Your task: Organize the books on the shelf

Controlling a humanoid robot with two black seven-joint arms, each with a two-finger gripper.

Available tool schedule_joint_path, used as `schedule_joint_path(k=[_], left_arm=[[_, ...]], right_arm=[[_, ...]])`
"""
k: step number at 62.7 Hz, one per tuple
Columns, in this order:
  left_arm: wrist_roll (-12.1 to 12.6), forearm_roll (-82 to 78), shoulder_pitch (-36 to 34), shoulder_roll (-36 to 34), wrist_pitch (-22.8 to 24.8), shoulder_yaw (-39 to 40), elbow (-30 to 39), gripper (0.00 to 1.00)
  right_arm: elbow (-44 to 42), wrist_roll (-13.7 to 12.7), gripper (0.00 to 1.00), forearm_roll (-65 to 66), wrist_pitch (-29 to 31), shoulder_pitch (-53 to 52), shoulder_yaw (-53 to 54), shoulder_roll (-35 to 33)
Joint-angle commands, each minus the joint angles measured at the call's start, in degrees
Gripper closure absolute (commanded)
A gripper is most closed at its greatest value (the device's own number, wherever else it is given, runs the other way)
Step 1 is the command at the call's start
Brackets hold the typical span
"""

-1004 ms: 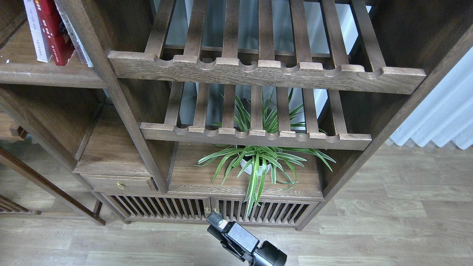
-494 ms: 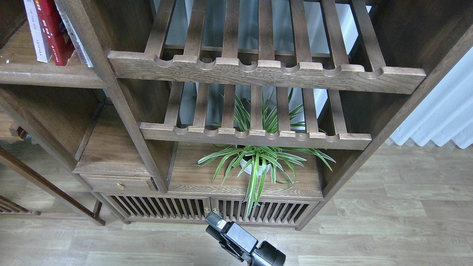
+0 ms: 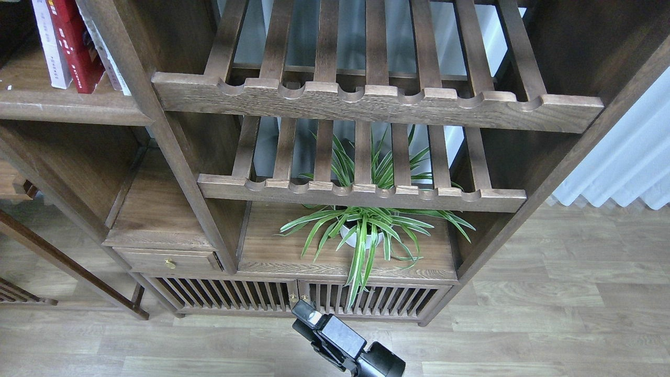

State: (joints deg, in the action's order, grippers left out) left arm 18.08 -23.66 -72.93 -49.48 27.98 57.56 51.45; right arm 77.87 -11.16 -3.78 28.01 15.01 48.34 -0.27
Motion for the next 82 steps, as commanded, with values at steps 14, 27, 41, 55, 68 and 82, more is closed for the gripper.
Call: schedule_joint_path(k=[14,27,41,55,68,82], left_arm=[[0.0,0.0,-4.1,3.9,0.0,-5.2,-6.9,0.89],[-0.4,0.8,-4.0,7.6,0.0,-5.2,-10.1,0.63],[-0.4,6.4,-1.9,7.6,0.0,-5.0,-9.4,0.45],[-0.8,12.5,2.3,3.3,0.0,-4.2,-6.7,0.42],[-0.9,18.6,9.2,-3.1,0.0,-1.8,1.4,0.42],[-0.9,25.2,21.1,-10.5,0.0,1.9,12.8,0.45]], right_arm=[[0.0,0.0,0.01,0.0,0.0,0.2,0.1,0.0],[0.0,0.0,0.01,0.0,0.0,0.2,0.0,0.1],[0.0,0.0,0.01,0.0,0.0,0.2,0.4,0.1],[0.0,0.1,0.01,-0.3,0.0,0.2,1.7,0.3],[0.0,0.4,0.01,-0.4,0.0,-0.4,3.7,0.3],[0.0,0.4,0.01,-0.3,0.0,-1.9,4.8,0.3]])
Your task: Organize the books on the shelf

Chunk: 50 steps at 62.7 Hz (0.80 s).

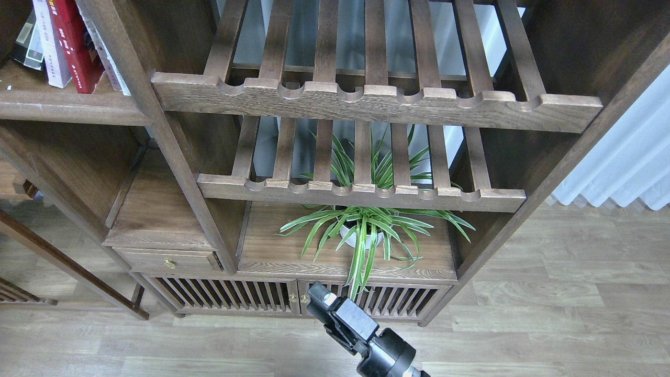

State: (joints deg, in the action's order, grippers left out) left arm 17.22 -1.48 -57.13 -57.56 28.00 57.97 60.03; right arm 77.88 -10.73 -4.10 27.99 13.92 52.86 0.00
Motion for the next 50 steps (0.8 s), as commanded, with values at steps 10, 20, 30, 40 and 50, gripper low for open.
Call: schedule_joint_path(k=[10,20,30,40,50], left_arm=[[-0.1,3.9,11.3,-3.1,0.0,4.3,6.9,0.45],[-0.1,4.1,18.3,-3.2,0.0,7.8,11.7,0.45],[0.0,4.3,24.5,-3.2,0.0,10.9,14.8,0.45],[0.0,4.3,35.2,-2.5,0.0,16.0,19.1,0.45],[0.0,4.3,44.8,2.9,0.0,19.7,20.8,0.44]], right_arm=[[0.0,0.0,0.01,0.1,0.0,-1.1,0.2,0.0],[0.0,0.0,0.01,0.1,0.0,-1.2,0.5,0.0],[0.1,0.0,0.01,0.0,0.0,-1.2,0.8,0.0],[0.1,0.0,0.01,0.1,0.0,-1.2,1.1,0.0],[0.1,0.0,0.01,0.1,0.0,-1.2,0.9,0.0]])
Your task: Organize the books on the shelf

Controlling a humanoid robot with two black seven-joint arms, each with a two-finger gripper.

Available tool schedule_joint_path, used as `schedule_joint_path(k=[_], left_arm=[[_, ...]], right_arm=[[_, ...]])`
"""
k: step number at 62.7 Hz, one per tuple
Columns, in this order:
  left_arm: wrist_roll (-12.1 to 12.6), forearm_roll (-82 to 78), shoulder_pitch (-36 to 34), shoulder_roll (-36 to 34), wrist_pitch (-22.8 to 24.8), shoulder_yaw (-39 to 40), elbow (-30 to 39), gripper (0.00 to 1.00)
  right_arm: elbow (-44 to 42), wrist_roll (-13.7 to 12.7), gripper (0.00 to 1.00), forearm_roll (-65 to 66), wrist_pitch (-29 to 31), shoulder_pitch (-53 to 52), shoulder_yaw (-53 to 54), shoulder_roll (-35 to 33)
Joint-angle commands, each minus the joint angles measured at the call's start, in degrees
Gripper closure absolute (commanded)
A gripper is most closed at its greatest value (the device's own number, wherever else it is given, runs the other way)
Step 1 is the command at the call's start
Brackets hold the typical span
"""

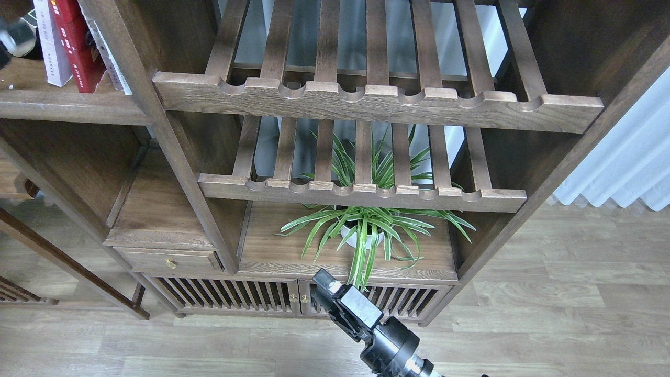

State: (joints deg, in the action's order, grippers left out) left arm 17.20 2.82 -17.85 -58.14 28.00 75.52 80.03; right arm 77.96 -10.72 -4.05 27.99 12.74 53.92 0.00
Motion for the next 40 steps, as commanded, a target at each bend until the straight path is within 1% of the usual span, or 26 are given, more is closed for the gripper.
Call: schedule_joint_path(k=[1,3,8,14,23,33,40], left_arm=[[0.0,0.0,6.6,4.4,0.0,2.4,1.0,0.44],[0.5,0.0,8.3,5.6,0.0,2.9,1.4,0.44],[0.5,-0.1,12.0,7.1,0.0,3.3,3.6,0.43],[0.6,-0.1,14.9,9.3,0.0,3.3,4.0,0.43],[0.5,-0.2,15.6,12.9,0.0,3.3,3.5,0.42],[0.5,-0.3,17.1,19.6,0.0,3.3,2.2,0.42],[0.5,-0.3,18.0,22.5,0.0,3.1,0.6,0.38]], right_arm=[[0.0,0.0,0.01,0.0,0.0,-0.1,-0.1,0.0],[0.0,0.0,0.01,0.0,0.0,-0.1,-0.1,0.0],[0.0,0.0,0.01,0.0,0.0,-0.2,-0.1,0.0],[0.0,0.0,0.01,-0.1,0.0,-0.2,-0.6,0.0],[-0.1,0.0,0.01,-0.1,0.0,-0.7,-0.7,0.0],[-0.3,0.0,0.01,0.0,0.0,-2.0,-0.6,0.0],[-1.1,0.0,0.01,0.0,0.0,-3.2,-0.3,0.0]])
